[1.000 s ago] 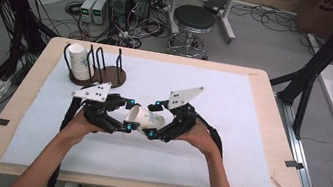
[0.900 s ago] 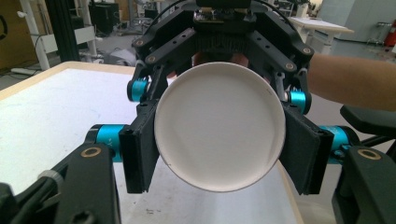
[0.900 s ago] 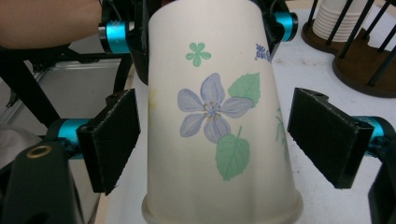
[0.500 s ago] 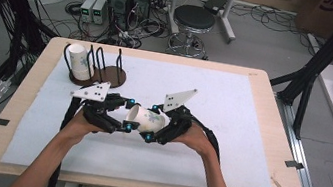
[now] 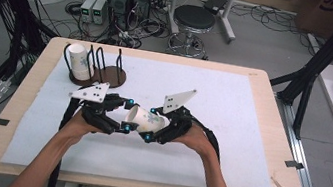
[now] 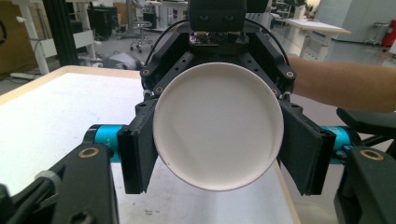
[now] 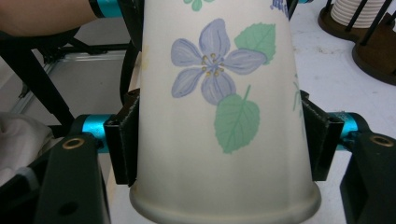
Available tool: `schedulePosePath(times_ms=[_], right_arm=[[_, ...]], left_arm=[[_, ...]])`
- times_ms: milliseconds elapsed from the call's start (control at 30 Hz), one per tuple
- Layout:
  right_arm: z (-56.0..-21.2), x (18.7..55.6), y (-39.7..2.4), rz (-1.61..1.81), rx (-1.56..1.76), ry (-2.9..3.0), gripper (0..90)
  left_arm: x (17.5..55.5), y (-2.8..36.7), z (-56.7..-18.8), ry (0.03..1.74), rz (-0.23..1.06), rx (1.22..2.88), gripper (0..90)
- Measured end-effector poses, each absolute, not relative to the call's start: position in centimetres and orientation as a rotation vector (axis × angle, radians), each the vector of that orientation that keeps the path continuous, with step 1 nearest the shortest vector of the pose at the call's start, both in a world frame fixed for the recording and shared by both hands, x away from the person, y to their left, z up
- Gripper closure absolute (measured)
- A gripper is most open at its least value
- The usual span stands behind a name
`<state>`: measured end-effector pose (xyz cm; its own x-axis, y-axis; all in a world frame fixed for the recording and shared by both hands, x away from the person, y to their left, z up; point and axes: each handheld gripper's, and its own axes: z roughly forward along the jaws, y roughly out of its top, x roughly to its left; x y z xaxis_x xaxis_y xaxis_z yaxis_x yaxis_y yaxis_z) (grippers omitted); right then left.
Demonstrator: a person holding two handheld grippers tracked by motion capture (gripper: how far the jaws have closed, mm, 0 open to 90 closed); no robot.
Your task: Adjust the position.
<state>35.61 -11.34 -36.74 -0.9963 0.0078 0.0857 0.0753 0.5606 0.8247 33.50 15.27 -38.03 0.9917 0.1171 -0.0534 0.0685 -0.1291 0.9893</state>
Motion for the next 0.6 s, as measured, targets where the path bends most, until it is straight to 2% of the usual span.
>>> schedulePosePath(times_ms=[133, 500, 600], right_arm=[[-36.7, 35.7, -11.6, -1.425, -0.089, -2.721, 30.1], [-36.7, 35.8, -11.7, -1.415, -0.104, -2.735, 30.8], [-36.7, 35.7, -11.7, -1.409, -0.112, -2.742, 31.2]], left_arm=[[33.4, 15.3, -38.1, 0.167, 0.046, 1.680, 7.8], [33.3, 16.2, -38.1, 0.199, 0.085, 1.690, 7.0], [33.1, 16.2, -37.9, 0.207, 0.104, 1.755, 7.1]])
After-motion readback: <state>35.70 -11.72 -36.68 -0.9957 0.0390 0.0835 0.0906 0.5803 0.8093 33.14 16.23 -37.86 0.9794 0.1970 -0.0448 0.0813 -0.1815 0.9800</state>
